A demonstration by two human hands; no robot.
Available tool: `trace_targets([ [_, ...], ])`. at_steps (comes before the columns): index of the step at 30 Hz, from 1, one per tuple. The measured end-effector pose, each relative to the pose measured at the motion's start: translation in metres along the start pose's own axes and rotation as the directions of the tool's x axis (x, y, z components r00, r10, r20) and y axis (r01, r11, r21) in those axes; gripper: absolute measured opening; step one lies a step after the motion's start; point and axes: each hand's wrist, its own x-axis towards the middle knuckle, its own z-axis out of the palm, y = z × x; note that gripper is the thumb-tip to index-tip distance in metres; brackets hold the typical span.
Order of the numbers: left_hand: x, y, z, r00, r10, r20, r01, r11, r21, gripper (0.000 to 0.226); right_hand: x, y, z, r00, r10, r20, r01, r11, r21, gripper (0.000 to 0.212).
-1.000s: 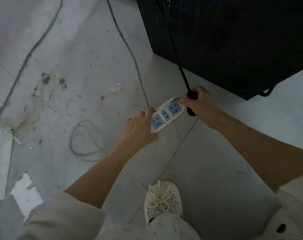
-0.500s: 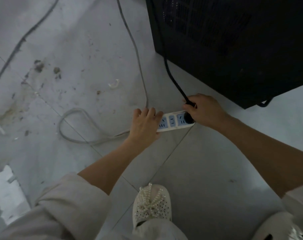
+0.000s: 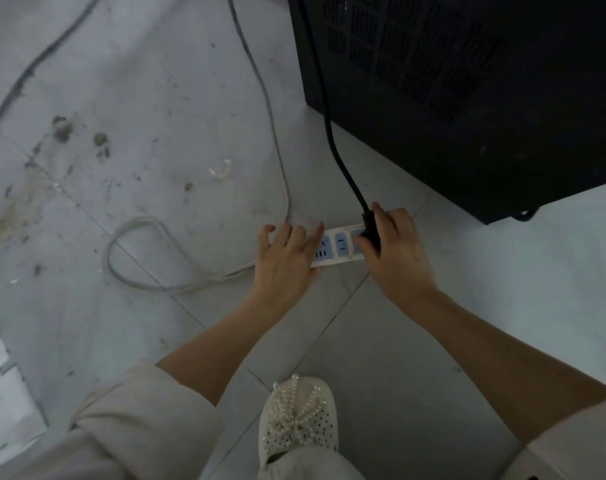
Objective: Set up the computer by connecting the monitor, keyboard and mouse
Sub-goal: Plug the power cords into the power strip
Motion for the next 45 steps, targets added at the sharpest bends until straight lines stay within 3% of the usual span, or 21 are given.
trace_targets([
  [6, -0.005, 0.007, 0.007, 0.998, -0.061, -0.025, 0.058, 0.993, -0.104, 0.063, 0.006, 0.003, -0.01, 0.974, 0.226, 0.015, -0.218, 0.919, 0.328, 0.024],
  [10, 0.0, 0.013, 0.01, 0.994, -0.103, -0.031, 0.098, 0.988, -0.118, 0.063, 0.015, 0.008, -0.013, 0.944, 0.33, 0.018, -0.314, 0.88, 0.357, 0.023],
  [16, 0.004, 0.013, 0.014, 0.993, -0.114, -0.036, 0.108, 0.985, -0.132, 0.063, 0.019, 0.008, -0.014, 0.941, 0.338, 0.018, -0.321, 0.874, 0.364, 0.024],
  [22, 0.006, 0.014, 0.014, 0.992, -0.122, -0.032, 0.116, 0.984, -0.134, 0.062, 0.028, -0.001, -0.012, 0.95, 0.302, 0.081, -0.312, 0.919, 0.241, 0.025],
  [27, 0.004, 0.013, 0.015, 0.991, -0.126, -0.036, 0.119, 0.981, -0.152, 0.06, 0.016, -0.007, 0.019, 0.986, 0.16, -0.051, -0.159, 0.987, 0.029, 0.028],
  [32, 0.003, 0.01, 0.017, 0.992, -0.107, -0.066, 0.094, 0.981, -0.172, 0.058, 0.018, 0.008, 0.021, 0.991, 0.028, -0.131, -0.066, 0.95, -0.304, 0.035],
  [40, 0.002, 0.007, 0.013, 0.998, -0.064, -0.014, 0.062, 0.988, -0.14, 0.061, 0.022, 0.011, 0.025, 0.993, -0.023, -0.119, -0.018, 0.944, -0.329, 0.032],
  [45, 0.007, 0.007, 0.0, 0.995, -0.043, 0.085, 0.056, 0.987, -0.152, 0.061, 0.015, -0.007, 0.022, 0.981, 0.196, 0.006, -0.189, 0.954, -0.231, 0.034],
])
